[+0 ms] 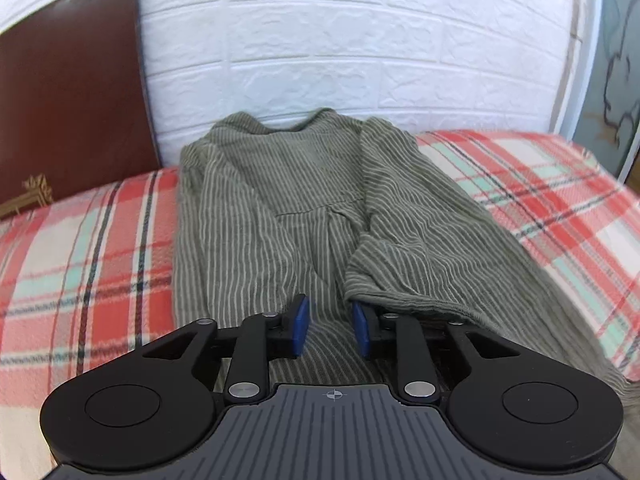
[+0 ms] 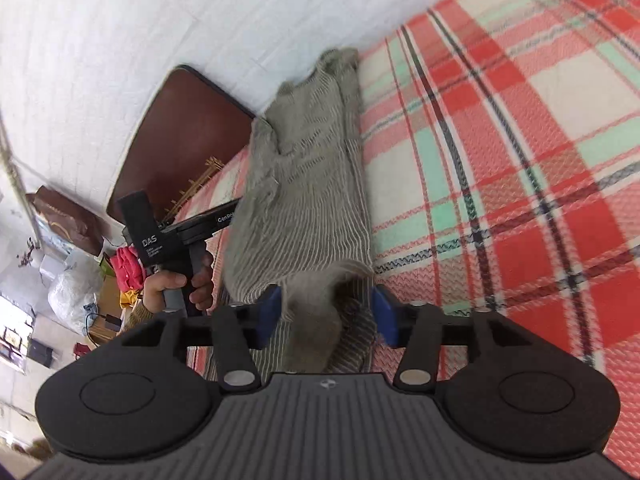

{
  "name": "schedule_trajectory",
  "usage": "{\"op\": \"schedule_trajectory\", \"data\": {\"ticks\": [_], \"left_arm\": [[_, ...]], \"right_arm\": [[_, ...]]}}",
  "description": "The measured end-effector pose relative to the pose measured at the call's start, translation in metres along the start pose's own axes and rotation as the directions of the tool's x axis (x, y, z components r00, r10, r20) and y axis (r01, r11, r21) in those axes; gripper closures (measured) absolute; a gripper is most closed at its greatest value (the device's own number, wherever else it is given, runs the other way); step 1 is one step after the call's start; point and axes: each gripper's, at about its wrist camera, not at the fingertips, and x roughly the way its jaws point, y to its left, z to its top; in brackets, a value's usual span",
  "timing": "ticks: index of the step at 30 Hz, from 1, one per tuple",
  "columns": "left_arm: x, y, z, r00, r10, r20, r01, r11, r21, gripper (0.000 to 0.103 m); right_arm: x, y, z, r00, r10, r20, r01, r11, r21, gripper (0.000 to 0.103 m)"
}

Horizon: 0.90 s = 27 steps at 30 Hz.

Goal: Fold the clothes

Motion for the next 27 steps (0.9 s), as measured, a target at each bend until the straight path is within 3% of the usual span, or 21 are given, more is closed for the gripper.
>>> {"op": "schedule_trajectory", "data": {"ticks": [5, 10, 12, 15, 18, 20, 21, 22, 23, 24, 25, 26, 27], "left_arm": [[-0.011, 0.014, -0.004, 1.0, -0.009, -0.013, 0.009, 0.998, -0.058, 0.042], [-0.043, 0.035, -0.014, 0.996, -0.072, -0.042, 0.063, 0.98, -0.19, 0.038], [-0.061, 0.043, -0.022, 0.994, -0.099, -0.041, 0.085, 0.96, -0.266, 0.034], [-0.085, 0.048, -0.039, 0.982, -0.188, -0.032, 0.162, 0.908, -0.386, 0.029], [-0.092, 0.034, -0.052, 0.963, -0.268, -0.031, 0.233, 0.885, -0.404, 0.029], [-0.091, 0.021, -0.058, 0.954, -0.299, -0.033, 0.264, 0.885, -0.384, 0.028], [-0.087, 0.014, -0.059, 0.951, -0.306, -0.037, 0.271, 0.888, -0.371, 0.028], [-0.082, 0.008, -0.059, 0.948, -0.315, -0.041, 0.28, 0.889, -0.362, 0.029], [-0.078, 0.004, -0.059, 0.943, -0.331, -0.045, 0.293, 0.884, -0.364, 0.032], [-0.074, 0.0, -0.06, 0.937, -0.347, -0.048, 0.306, 0.879, -0.366, 0.041], [-0.071, -0.004, -0.059, 0.931, -0.362, -0.05, 0.32, 0.874, -0.366, 0.06], [-0.073, -0.006, -0.058, 0.926, -0.375, -0.043, 0.336, 0.87, -0.362, 0.091], [-0.079, -0.006, -0.055, 0.925, -0.379, -0.025, 0.346, 0.867, -0.359, 0.088]], "right_arm": [[-0.018, 0.015, -0.028, 0.999, -0.029, 0.019, 0.031, 0.993, -0.111, 0.042], [-0.009, 0.042, -0.055, 0.995, -0.098, 0.009, 0.096, 0.954, -0.285, 0.041], [-0.002, 0.051, -0.063, 0.992, -0.127, 0.018, 0.125, 0.928, -0.351, 0.041], [0.011, 0.057, -0.069, 0.986, -0.164, 0.015, 0.156, 0.903, -0.4, 0.041], [0.024, 0.059, -0.075, 0.978, -0.209, 0.014, 0.194, 0.879, -0.435, 0.041], [0.031, 0.059, -0.078, 0.968, -0.25, 0.026, 0.233, 0.858, -0.458, 0.043], [0.033, 0.059, -0.078, 0.962, -0.271, 0.033, 0.255, 0.851, -0.459, 0.05], [0.032, 0.058, -0.076, 0.963, -0.268, 0.033, 0.253, 0.855, -0.453, 0.062], [0.03, 0.058, -0.074, 0.964, -0.262, 0.031, 0.248, 0.86, -0.445, 0.071], [0.025, 0.059, -0.07, 0.971, -0.239, 0.023, 0.226, 0.873, -0.431, 0.088], [0.019, 0.06, -0.065, 0.977, -0.214, 0.015, 0.2, 0.887, -0.417, 0.092], [0.01, 0.06, -0.059, 0.985, -0.17, -0.001, 0.156, 0.907, -0.39, 0.092], [0.0, 0.059, -0.052, 0.995, -0.093, -0.028, 0.079, 0.938, -0.338, 0.092]]}}
